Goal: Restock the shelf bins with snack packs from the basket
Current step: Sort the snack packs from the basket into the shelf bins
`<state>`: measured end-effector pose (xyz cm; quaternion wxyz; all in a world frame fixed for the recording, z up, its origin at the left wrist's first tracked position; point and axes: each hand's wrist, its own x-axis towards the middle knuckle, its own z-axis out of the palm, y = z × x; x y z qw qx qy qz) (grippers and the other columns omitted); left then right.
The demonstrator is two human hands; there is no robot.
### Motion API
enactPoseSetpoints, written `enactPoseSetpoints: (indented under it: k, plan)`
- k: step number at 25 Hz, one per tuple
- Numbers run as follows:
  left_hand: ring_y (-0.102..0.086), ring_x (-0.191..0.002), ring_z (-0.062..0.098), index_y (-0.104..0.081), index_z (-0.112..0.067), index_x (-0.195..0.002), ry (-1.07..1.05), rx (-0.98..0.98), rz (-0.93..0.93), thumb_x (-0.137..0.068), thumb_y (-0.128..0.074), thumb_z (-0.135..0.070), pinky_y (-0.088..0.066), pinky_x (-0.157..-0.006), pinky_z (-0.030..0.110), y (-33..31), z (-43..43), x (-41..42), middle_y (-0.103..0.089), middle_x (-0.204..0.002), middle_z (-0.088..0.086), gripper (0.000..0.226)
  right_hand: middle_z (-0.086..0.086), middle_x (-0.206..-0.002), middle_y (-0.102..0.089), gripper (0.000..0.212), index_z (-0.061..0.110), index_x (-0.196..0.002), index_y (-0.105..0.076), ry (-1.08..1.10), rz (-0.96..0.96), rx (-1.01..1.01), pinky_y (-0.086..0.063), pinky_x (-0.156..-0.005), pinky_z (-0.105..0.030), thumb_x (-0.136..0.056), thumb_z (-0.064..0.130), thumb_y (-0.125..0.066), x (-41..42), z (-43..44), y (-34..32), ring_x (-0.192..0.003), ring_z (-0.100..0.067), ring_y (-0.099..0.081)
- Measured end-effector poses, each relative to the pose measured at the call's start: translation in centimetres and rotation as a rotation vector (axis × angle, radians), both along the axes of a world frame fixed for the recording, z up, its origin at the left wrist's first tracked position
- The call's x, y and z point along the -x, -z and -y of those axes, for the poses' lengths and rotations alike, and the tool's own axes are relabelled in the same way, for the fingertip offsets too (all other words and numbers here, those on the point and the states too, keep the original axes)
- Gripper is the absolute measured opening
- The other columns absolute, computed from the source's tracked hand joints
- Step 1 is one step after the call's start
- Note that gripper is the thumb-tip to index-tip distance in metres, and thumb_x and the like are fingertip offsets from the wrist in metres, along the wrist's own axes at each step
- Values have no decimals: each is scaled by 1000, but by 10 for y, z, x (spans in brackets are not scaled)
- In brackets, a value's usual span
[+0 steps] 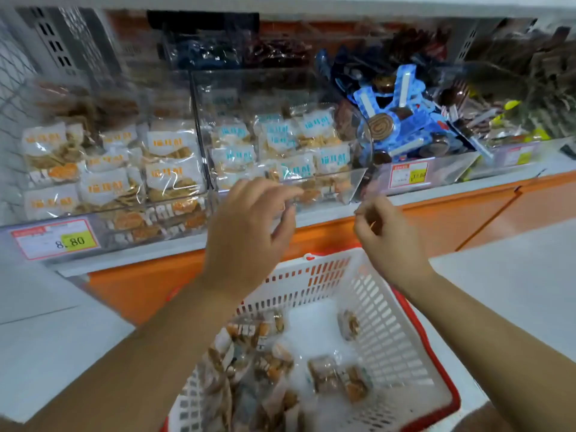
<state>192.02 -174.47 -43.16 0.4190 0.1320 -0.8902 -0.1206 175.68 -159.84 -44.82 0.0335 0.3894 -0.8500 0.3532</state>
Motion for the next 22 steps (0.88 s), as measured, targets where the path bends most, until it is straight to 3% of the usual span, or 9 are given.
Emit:
enactPoseSetpoints:
  k: [1,3,5,8,12,15,18,20,22]
  plan:
    - [-54,-100,12,-66,-19,-117,42,-83,143,-94,-57,-21,-45,-87,25,27,-17,-8,-64,-109,-4,24,2,-94,-68,7,21,-96,-61,-96,110,-297,-42,-70,-25,-93,17,-56,-4,-8,37,-78,-13,-61]
    - [-53,-105,8,-61,-28,-124,72,-422,611,-95,-56,-28,-49,-93,28,89,-42,-27,-56,-126,-10,29,-6,-127,-60,22,16,-117,-61,-257,343,-821,-44,-85,-26,-97,19,-53,-10,-26,105,-104,-19,-59]
    - [-55,-106,8,-60,-34,-125,127,-691,1006,-94,-58,-33,-48,-93,26,152,-57,-54,-48,-139,-11,31,-10,-148,-41,40,13,-138,-48,-290,494,-1072,-41,-100,-28,-99,21,-51,-15,-46,157,-127,-24,-49]
    - [-59,-106,14,-60,-38,-109,112,-729,1257,-94,-57,-33,-50,-90,32,207,-71,-85,-58,-129,-3,17,-14,-152,-35,52,6,-146,-37,-254,552,-1278,-35,-106,-28,-98,18,-51,-22,-66,205,-137,-26,-39]
    - [-59,-110,10,-62,-31,-125,57,-906,1194,-95,-56,-43,-48,-90,27,220,-70,-93,-61,-124,-12,33,-16,-140,-44,51,10,-138,-43,-209,427,-1289,-43,-100,-41,-91,21,-60,-27,-72,252,-125,-35,-49]
    - [-60,-104,8,-63,-33,-122,3,-1012,1126,-94,-58,-40,-50,-91,29,220,-66,-93,-64,-120,-10,29,-13,-136,-42,47,9,-135,-45,-273,244,-1420,-42,-101,-36,-91,18,-60,-34,-76,271,-125,-29,-47]
    - [-57,-111,11,-59,-33,-128,-45,-1011,1125,-95,-56,-38,-48,-91,27,218,-64,-93,-58,-128,-8,33,-11,-143,-37,40,13,-134,-51,-272,79,-1483,-35,-107,-36,-94,21,-51,-36,-74,268,-132,-28,-37]
    - [-55,-115,12,-56,-33,-132,-52,-1021,1113,-96,-55,-37,-44,-88,25,215,-64,-91,-55,-134,-7,36,-11,-141,-40,43,16,-127,-54,-252,123,-1442,-38,-102,-36,-87,28,-60,-34,-72,261,-130,-28,-39]
    - [-54,-115,10,-54,-33,-134,-53,-1046,1084,-96,-56,-39,-41,-85,23,210,-66,-89,-54,-136,-7,39,-9,-120,-55,38,15,-111,-55,-215,391,-1251,-46,-85,-33,-79,30,-70,-32,-62,239,-107,-25,-54]
